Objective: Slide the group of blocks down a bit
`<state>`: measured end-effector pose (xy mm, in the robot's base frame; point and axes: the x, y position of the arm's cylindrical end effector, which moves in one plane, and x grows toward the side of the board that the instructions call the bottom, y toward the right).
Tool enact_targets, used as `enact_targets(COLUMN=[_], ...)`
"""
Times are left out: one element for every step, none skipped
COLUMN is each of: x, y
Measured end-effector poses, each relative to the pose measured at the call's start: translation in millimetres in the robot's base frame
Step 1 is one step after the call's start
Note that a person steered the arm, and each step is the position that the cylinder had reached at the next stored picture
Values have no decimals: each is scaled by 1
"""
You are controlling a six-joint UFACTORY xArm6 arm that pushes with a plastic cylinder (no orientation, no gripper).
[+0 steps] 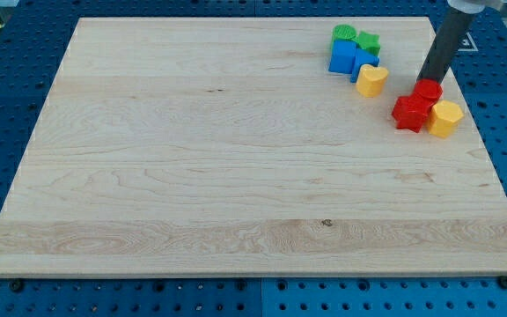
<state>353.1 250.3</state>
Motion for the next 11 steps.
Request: enact_targets(x=[-27,-103,-131,-131,-131,-130,-117,-95,-70,-43,-16], y=[0,0,-24,-59,-66,-70,-70,-70,-70,-70,-70])
